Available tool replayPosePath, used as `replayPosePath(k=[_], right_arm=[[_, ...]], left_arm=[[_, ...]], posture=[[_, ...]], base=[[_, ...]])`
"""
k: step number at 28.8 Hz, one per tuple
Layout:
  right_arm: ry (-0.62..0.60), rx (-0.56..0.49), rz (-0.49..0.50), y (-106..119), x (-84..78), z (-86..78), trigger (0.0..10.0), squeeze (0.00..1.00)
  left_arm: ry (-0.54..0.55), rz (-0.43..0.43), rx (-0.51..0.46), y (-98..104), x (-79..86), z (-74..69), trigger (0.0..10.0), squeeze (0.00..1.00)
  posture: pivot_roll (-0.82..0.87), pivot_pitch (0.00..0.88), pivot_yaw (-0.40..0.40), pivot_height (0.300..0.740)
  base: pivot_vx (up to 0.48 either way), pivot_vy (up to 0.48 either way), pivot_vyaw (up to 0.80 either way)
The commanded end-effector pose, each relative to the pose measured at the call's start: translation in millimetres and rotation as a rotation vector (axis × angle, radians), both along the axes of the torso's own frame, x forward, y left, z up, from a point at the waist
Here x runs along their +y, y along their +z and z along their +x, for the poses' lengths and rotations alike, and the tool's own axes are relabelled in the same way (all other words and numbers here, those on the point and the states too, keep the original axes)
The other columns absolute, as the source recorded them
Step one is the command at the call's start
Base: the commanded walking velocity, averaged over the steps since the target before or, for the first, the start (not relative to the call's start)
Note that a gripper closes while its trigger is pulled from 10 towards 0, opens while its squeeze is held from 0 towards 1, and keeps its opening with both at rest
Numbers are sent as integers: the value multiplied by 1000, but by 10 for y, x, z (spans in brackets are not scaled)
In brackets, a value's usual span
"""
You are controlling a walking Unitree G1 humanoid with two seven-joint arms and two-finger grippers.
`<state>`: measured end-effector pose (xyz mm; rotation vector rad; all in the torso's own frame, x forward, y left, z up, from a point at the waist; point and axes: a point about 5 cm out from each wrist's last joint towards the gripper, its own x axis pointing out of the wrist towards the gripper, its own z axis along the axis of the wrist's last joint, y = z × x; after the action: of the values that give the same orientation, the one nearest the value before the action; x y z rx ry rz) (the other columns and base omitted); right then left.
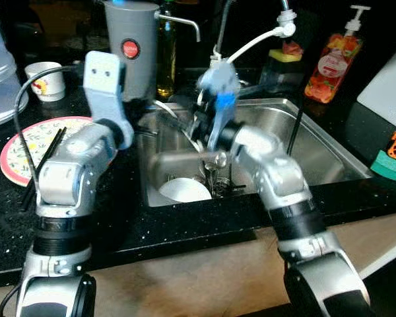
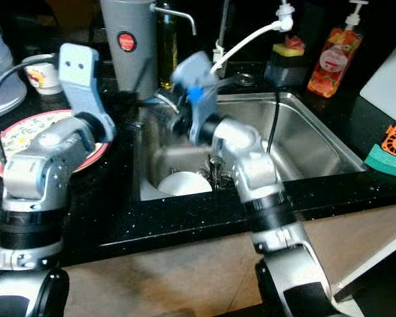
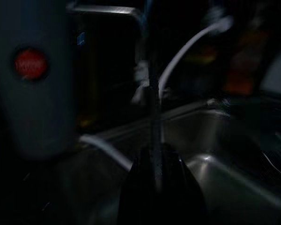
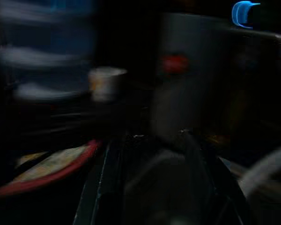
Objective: Kitchen organization
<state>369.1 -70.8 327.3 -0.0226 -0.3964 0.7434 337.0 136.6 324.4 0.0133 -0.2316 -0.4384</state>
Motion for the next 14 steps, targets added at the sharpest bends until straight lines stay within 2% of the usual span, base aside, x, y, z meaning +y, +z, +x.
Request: replayPosePath(k=[1,6,7,10,12,13,14], right_arm=[[-47,100,163,20,-145,83,10000,0],[-25,136,233,32,-164,73,10000,12],[-27,151,253,29,-165,76,10000,1000],[-32,187,303,21,-172,85,10000,1000],[-25,256,371,17,-155,107,10000,1000],[-6,289,397,18,-141,109,10000,275],[-6,289,397,18,-141,109,10000,275]], left_arm=[[-133,-9,-2,-69,-140,-77,10000,0],[-196,-39,-1,-82,-167,-119,10000,0],[-200,-68,-9,-65,-148,-125,10000,0],[-215,-144,-27,-24,-87,-141,10000,0],[-271,-258,-47,8,-38,-181,10000,0],[-297,-300,-42,9,-29,-193,10000,0],[-297,-300,-42,9,-29,-193,10000,0]], posture=[[-30,102,-52,740],[-29,98,-49,740],[-29,98,-49,740],[-27,96,-48,740],[-24,89,-47,740],[-24,87,-46,740],[-24,87,-46,740]], base=[[0,0,0],[0,0,0],[0,0,0],[0,0,0],[0,0,0],[0,0,0],[0,0,0]])
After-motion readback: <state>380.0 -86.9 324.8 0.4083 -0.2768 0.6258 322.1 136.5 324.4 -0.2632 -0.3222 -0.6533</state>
